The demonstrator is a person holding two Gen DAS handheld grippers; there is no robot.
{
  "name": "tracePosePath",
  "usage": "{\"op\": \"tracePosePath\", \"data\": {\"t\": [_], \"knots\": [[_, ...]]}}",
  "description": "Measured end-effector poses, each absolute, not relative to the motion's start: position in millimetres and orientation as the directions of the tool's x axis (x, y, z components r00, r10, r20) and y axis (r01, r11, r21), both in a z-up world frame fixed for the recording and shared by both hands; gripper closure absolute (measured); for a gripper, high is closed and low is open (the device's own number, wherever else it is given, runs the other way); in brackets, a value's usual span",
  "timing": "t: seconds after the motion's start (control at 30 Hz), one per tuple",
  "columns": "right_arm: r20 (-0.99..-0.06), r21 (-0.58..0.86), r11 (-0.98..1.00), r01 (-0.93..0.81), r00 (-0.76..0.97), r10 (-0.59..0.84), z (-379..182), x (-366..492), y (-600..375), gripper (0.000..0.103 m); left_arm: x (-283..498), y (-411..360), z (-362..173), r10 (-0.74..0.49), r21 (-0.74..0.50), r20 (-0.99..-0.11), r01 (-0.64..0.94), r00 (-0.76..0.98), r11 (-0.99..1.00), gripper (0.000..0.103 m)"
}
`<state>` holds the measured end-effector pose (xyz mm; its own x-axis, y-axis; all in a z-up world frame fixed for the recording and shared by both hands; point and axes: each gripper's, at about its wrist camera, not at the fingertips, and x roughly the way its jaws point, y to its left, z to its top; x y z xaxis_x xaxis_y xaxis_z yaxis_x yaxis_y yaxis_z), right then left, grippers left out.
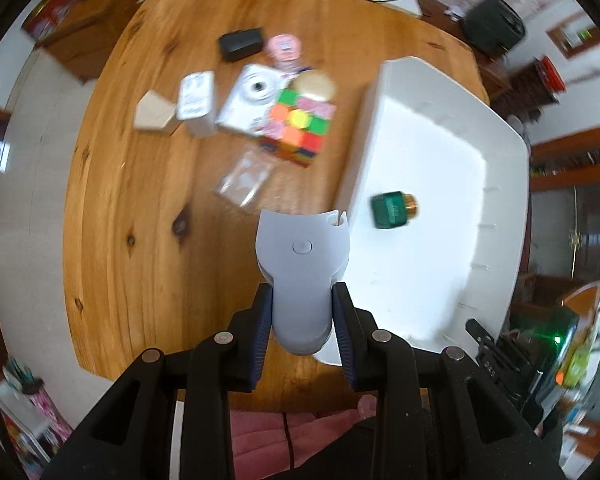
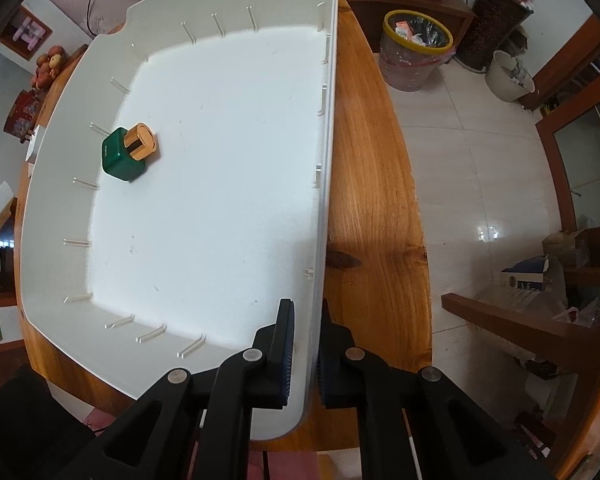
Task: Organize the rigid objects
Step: 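Carry the white piece into the tray and open the left gripper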
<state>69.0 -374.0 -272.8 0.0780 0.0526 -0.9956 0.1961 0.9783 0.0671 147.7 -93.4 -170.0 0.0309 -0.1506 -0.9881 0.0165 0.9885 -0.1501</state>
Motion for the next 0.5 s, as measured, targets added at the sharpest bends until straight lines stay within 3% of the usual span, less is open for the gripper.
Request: {"op": "tracePosePath", "data": {"t": [0.5], "knots": [[-0.993,0.097,0.976,0.192,0.085,0.082,-274.5,65.1,-377.0,0.094,137.4,-184.1,-180.9,-0.174,-0.172,-0.985,0.26,-0.015,0.95,0.071]]}}
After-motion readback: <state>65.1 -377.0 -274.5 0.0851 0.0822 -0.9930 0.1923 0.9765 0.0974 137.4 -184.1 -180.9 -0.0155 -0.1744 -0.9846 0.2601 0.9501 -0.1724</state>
